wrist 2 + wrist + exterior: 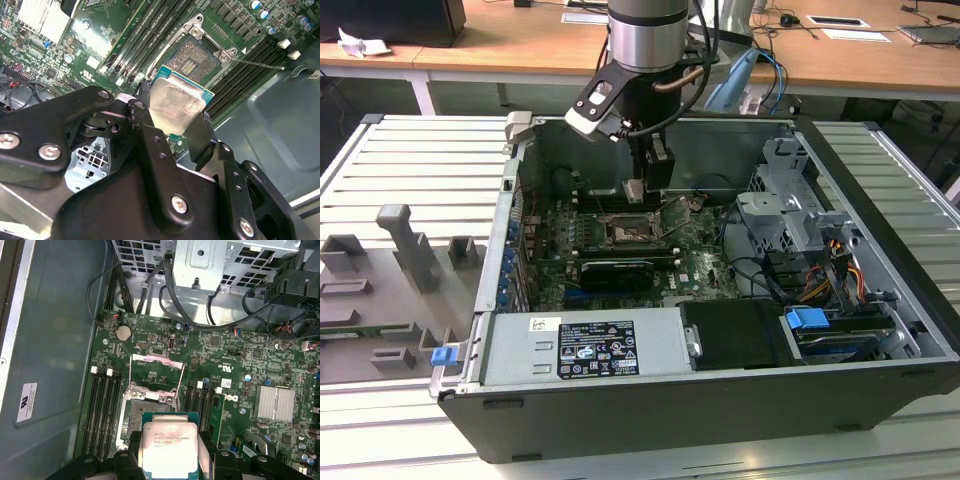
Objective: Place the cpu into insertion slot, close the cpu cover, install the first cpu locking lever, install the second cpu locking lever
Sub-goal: 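Place the cpu into insertion slot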
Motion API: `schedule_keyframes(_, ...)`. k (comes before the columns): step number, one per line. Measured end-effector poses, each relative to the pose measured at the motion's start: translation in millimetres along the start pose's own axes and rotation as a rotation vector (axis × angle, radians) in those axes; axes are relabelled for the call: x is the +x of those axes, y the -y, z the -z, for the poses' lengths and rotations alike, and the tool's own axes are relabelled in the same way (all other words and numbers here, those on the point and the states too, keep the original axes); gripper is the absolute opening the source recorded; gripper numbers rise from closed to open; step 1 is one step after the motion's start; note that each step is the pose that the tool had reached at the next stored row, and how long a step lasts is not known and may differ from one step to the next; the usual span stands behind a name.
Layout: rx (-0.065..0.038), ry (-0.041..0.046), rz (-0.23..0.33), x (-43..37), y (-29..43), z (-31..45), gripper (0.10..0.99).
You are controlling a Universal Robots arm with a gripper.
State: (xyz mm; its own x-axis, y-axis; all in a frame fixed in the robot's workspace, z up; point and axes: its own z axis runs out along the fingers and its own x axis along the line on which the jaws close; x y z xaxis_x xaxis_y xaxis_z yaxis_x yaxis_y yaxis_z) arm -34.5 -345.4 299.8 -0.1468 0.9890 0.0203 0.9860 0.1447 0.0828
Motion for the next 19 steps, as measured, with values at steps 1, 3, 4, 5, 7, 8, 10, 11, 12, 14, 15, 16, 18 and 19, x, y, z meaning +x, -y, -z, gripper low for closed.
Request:
schedule_keyframes(1, 0.001, 0.0005, -0.006, 0.0, 0.1, -0.7, 0.529)
schedule_keyframes(3, 0.005, 0.0016, -0.031, 0.6, 0.1, -2.3, 0.529)
schedule_keyframes(4, 0.006, 0.0022, -0.039, 0.8, 0.1, -2.8, 0.529)
schedule_keyframes(5, 0.007, 0.0031, -0.051, 1.0, 0.1, -3.6, 0.529)
schedule_keyframes(7, 0.007, 0.0036, -0.057, 1.0, 0.2, -4.8, 0.529)
schedule_keyframes(8, 0.007, 0.0037, -0.060, 0.9, 0.3, -6.0, 0.529)
schedule_keyframes(10, 0.007, 0.0038, -0.060, 0.9, 0.6, -9.5, 0.529)
schedule_keyframes(11, 0.007, 0.0038, -0.060, 0.9, 0.7, -10.4, 0.529)
schedule_keyframes(12, 0.007, 0.0039, -0.060, 1.0, 0.8, -11.7, 0.529)
schedule_keyframes(14, 0.007, 0.0037, -0.060, 1.2, 1.1, -16.0, 0.529)
schedule_keyframes(15, 0.007, 0.0036, -0.060, 1.2, 1.2, -17.5, 0.529)
schedule_keyframes(16, 0.007, 0.0039, -0.064, 1.2, 1.3, -19.2, 0.529)
schedule_keyframes(18, 0.006, 0.0056, -0.085, 1.1, 1.5, -21.1, 0.529)
schedule_keyframes(19, 0.006, 0.0073, -0.106, 1.1, 1.6, -22.3, 0.529)
